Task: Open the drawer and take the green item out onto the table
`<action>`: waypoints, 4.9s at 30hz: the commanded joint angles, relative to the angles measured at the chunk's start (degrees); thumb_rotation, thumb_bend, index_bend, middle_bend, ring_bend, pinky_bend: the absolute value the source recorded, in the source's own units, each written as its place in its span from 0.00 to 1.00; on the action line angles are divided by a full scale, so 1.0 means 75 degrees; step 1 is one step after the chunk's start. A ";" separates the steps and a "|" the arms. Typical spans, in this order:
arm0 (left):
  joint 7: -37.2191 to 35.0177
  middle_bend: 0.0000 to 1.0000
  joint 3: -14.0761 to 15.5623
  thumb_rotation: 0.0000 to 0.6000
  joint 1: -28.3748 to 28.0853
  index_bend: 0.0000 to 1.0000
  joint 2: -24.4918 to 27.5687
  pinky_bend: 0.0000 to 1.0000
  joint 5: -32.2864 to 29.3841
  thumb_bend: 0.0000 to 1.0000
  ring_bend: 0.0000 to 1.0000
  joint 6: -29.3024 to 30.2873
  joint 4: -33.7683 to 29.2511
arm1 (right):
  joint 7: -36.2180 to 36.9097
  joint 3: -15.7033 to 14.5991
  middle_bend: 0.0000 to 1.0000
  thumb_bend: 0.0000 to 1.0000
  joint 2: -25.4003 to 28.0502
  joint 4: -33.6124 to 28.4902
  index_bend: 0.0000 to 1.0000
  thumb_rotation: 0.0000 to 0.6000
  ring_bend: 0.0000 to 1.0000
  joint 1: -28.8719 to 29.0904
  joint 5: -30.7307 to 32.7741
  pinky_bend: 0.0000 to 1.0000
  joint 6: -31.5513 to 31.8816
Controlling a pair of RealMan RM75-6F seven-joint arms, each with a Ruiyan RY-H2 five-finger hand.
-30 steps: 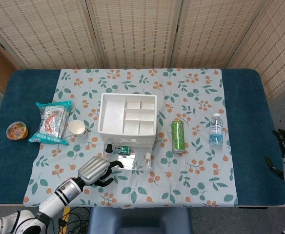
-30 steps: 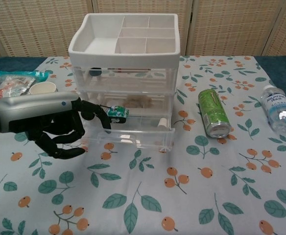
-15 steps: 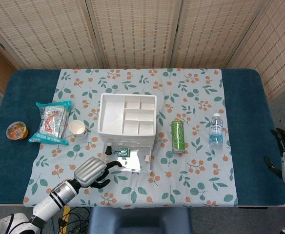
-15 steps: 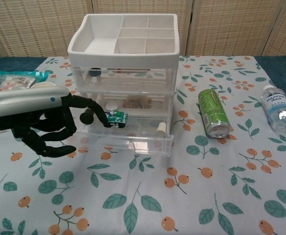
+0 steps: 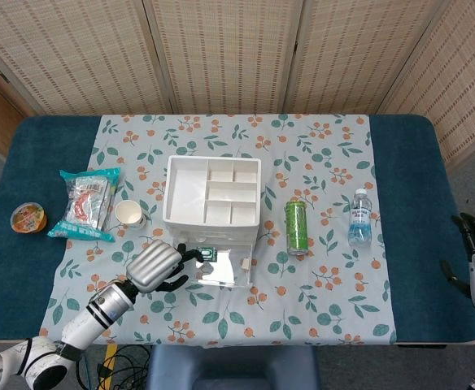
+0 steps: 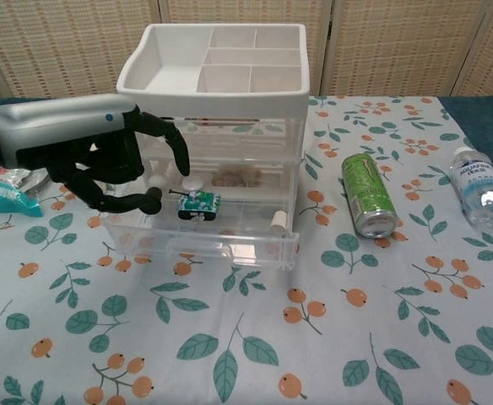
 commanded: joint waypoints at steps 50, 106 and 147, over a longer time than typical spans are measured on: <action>0.5561 0.96 0.0131 1.00 -0.1656 0.22 -0.0832 1.00 -0.1508 0.38 1.00 -0.1112 0.0927 | -0.0002 -0.0029 0.16 0.31 0.0068 -0.0032 0.13 1.00 0.11 -0.0076 0.0060 0.18 0.0013; 0.5228 0.96 0.0482 1.00 -0.2074 0.37 -0.1159 1.00 -0.1400 0.38 1.00 -0.0962 0.1395 | 0.0111 -0.0012 0.16 0.31 0.0051 0.0083 0.13 1.00 0.11 -0.0125 0.0152 0.18 0.0006; 0.4560 0.96 0.0489 1.00 -0.1964 0.55 -0.1156 1.00 -0.0791 0.38 1.00 -0.0779 0.1519 | 0.0103 -0.0004 0.16 0.31 0.0053 0.0068 0.13 1.00 0.11 -0.0147 0.0142 0.18 0.0045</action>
